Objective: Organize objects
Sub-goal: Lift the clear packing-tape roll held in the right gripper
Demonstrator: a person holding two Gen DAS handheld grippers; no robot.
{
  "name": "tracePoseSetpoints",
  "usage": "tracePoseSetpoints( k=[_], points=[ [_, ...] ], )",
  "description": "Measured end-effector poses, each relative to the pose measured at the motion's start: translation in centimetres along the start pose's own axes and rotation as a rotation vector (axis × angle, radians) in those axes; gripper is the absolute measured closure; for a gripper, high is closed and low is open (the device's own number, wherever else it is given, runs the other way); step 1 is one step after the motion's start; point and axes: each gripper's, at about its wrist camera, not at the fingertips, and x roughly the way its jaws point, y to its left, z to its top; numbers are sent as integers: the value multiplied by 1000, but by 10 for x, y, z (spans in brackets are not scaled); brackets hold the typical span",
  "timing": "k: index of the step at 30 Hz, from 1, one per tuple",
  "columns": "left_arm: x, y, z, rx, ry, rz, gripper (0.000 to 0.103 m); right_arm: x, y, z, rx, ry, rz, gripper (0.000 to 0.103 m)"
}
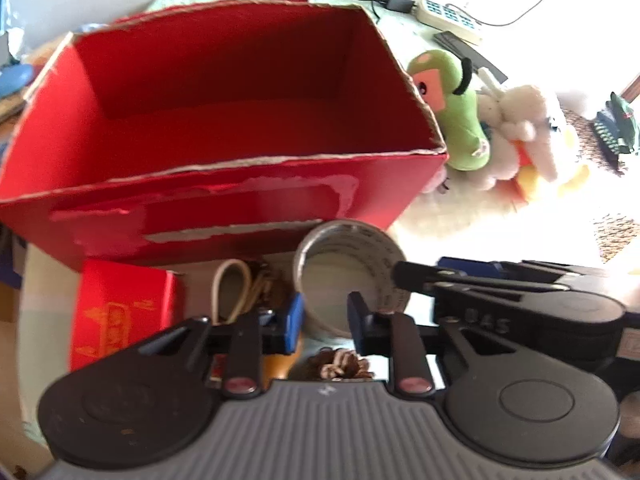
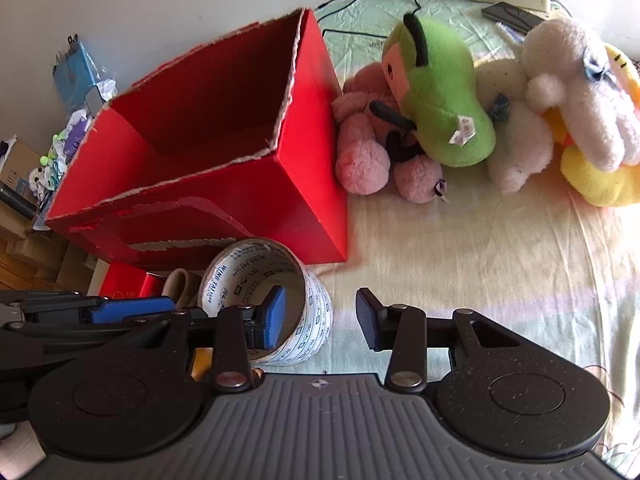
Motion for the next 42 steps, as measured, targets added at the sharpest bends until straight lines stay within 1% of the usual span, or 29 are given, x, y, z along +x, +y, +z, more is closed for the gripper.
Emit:
tracePoseSetpoints(
  k=[1, 4, 8, 13, 16, 18, 19, 20, 23, 26, 28, 29, 31, 32, 35, 39, 42],
  points=[
    [2, 1, 1, -8, 24, -17, 86, 0, 0, 0, 0, 0, 0, 62],
    [4, 2, 2, -6, 29, -64, 90, 7, 0, 0, 11, 20, 2, 64],
    [16, 0, 5, 8, 61, -39, 93, 17, -1, 1, 32, 41, 0, 71],
    [19, 2, 6, 8, 68, -52, 92, 20, -7, 1, 67, 45, 15, 73],
    [14, 3, 5, 14, 49, -47, 92, 20, -8, 0, 66, 41, 18, 74],
    [14, 3, 5, 22, 45, -48, 92, 20, -9, 0, 70, 30, 39, 78],
    [15, 2, 5, 22, 50, -55, 91, 21, -7, 4, 75, 31, 56, 83],
    [17, 2, 5, 22, 58, -65, 93, 20, -7, 4, 76, 32, 64, 86],
    [23, 6, 4, -7, 74, -94, 92, 17, -8, 3, 74, 27, 67, 87],
    [26, 9, 2, -39, 89, -123, 92, 13, -10, 2, 66, 1, 73, 87],
    [26, 7, 1, -40, 91, -137, 94, 10, -10, 0, 60, -7, 70, 87],
    [24, 5, 0, -34, 86, -140, 95, 2, -12, -2, 59, -21, 72, 87],
    [22, -2, 0, -17, 78, -143, 98, 2, -16, -2, 61, -28, 69, 88],
    [20, -6, 0, -8, 74, -149, 98, -4, -25, -3, 74, -40, 67, 88],
    [12, -19, 0, 23, 54, -169, 100, -16, -31, -6, 91, -51, 57, 89],
    [-7, -40, 2, 83, -2, -222, 100, -40, -41, -8, 112, -106, 59, 90],
    [-18, -59, 5, 128, -39, -257, 100, -58, -47, -10, 118, -124, 37, 90]
  ],
)
